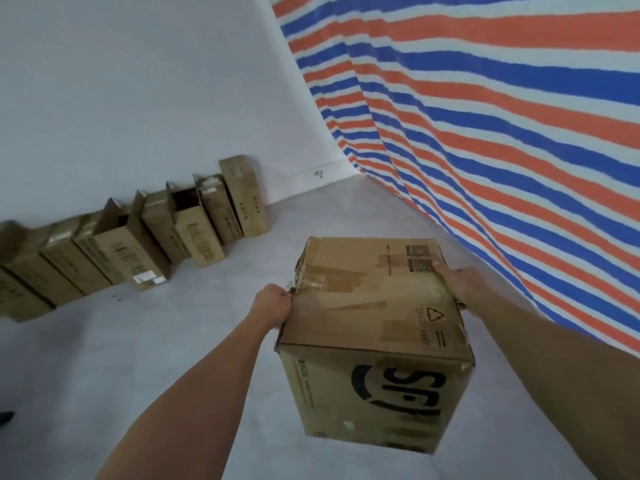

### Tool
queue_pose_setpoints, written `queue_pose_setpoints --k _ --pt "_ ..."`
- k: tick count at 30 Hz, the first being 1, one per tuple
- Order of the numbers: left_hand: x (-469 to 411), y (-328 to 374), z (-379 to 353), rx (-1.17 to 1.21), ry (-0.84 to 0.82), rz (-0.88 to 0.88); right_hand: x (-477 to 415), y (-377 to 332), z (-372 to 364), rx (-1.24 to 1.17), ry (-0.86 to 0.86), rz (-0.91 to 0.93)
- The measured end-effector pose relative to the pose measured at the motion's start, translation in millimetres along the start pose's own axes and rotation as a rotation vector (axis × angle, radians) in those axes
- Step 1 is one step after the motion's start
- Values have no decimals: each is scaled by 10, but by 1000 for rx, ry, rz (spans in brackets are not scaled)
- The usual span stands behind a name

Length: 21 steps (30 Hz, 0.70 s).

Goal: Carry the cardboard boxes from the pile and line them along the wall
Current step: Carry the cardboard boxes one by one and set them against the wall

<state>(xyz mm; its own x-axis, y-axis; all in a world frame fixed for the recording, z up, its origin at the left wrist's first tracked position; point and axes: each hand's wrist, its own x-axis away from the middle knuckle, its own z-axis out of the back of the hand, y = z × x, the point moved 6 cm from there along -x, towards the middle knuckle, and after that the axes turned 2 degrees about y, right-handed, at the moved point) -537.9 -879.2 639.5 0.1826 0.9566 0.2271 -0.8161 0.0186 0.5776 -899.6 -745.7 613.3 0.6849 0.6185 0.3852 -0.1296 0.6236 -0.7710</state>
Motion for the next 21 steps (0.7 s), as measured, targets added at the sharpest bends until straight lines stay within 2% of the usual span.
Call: queue_pose_setpoints --k 4,9,15,21 --pt "-825 136 165 50 31 71 -944 -766 -282 71 9 80" --pt "-1894 -40 360 102 59 155 -1821 -1581 -928 124 -68 122" --pt "-3466 -208 658 78 82 172 -2881 -2414 -1824 130 -117 125" --pt "-4828 -110 1213 78 72 180 -3705 -3415 -2384 113 -128 113"
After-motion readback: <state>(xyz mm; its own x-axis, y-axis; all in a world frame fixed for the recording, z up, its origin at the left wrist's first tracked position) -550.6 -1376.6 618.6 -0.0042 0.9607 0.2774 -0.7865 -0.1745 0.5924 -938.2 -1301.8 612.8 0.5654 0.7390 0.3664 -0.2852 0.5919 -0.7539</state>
